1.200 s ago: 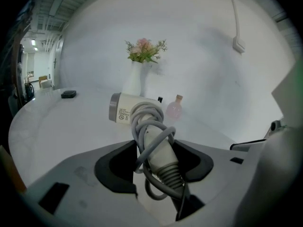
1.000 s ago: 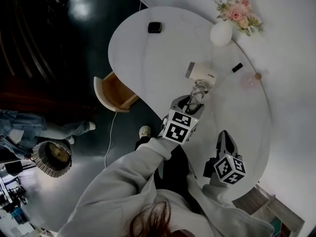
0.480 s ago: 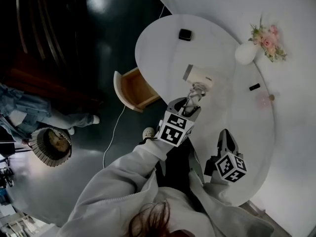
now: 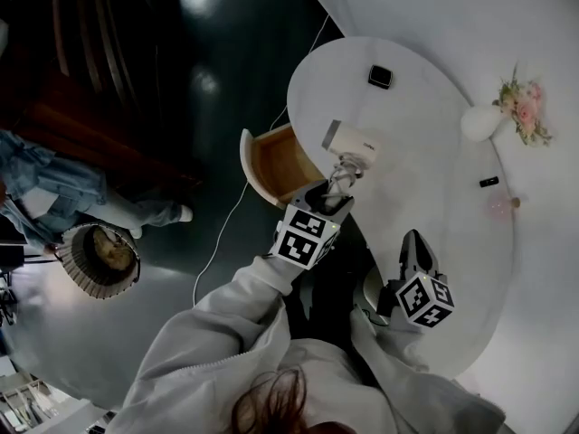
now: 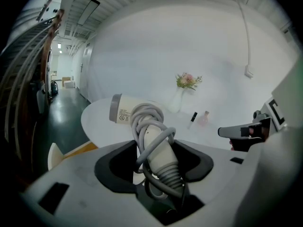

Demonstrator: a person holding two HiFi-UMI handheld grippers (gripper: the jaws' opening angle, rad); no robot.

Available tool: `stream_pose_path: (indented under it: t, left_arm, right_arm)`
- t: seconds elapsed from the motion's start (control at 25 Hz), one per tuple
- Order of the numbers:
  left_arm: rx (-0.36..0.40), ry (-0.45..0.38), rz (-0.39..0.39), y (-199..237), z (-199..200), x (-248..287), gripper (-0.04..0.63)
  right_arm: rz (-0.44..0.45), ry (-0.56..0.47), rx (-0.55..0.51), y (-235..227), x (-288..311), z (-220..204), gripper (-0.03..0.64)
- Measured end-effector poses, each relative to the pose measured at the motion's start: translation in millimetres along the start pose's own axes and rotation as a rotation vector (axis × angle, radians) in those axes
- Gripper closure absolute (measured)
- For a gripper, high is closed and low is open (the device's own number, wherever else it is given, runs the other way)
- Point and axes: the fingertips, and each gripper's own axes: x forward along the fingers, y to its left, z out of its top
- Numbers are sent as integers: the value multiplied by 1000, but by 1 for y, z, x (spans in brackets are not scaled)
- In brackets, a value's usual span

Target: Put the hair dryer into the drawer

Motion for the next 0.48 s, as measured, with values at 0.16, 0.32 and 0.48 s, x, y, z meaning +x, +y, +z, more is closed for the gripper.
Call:
stream_pose_path:
  t: [0.16,0.32,0.48]
  left_arm:
    - [-10,-4,7,29,-6,-19,360]
    - [-24,-3,8,57,-12,-36,360]
    - [-25,10,5,84,-21,-49,360]
  right_arm:
    - [2,13,-22,26,12,-3,568]
    - [-1,18,-39,49,23,-4,567]
    - [-10,25,-42,69,38,-9,568]
